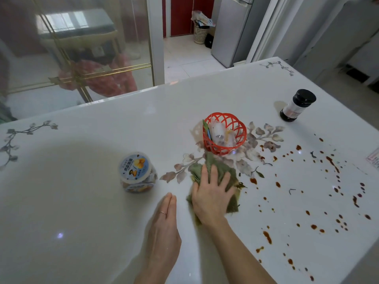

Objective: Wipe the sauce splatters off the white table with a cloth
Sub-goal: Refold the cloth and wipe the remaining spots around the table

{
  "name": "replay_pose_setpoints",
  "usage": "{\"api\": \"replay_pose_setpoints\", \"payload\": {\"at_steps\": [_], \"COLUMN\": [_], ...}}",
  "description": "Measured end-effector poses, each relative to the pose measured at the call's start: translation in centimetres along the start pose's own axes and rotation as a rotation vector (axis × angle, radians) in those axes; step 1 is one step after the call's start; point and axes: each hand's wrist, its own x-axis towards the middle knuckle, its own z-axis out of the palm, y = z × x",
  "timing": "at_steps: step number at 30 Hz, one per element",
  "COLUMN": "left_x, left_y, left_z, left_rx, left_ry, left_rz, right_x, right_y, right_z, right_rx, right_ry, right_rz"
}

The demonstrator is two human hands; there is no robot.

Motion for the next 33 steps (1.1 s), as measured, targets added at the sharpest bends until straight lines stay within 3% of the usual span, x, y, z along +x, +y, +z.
{"api": "replay_pose_setpoints", "payload": {"at_steps": [5,9,13,17,21,24,27,33], "left_x": [-0.3,-0.2,-0.2,-0.2,-0.2,-0.2,-0.1,-0.1], "left_y": [-0.2,-0.1,-0.3,-0.3,-0.2,-0.3,-0.6,-0.4], "left_z": [0.5,0.5,0.9,1.1,1.0,1.1,1.1,1.0], "left_rx": [0.003,-0.025,-0.028,-0.056,-0.067,-0.072,-0.052,-0.067], "left_ry": [0.016,0.020,0.027,0.043,0.060,0.062,0.057,0.064], "left_rz": [-0.003,-0.010,-0.004,-0.005,-0.017,-0.005,0.009,-0.003], "right_x": [1.5,-1.4,-2.6,-1.3,-0.9,-2.0,-3.3,-3.2], "right_y": [1.2,5.4,3.5,-0.8,2.0,5.6,4.3,3.1], "right_z": [0.0,0.4,0.0,0.3,1.0,1.1,1.2,1.4], "right_rx": [-0.051,-0.039,0.029,-0.011,-0.014,0.004,0.043,-0.012], "right_ry": [-0.008,0.072,0.083,0.026,-0.023,0.049,0.093,0.060], "right_rz": [-0.167,0.026,0.103,-0.110,-0.206,-0.021,0.105,-0.236]}}
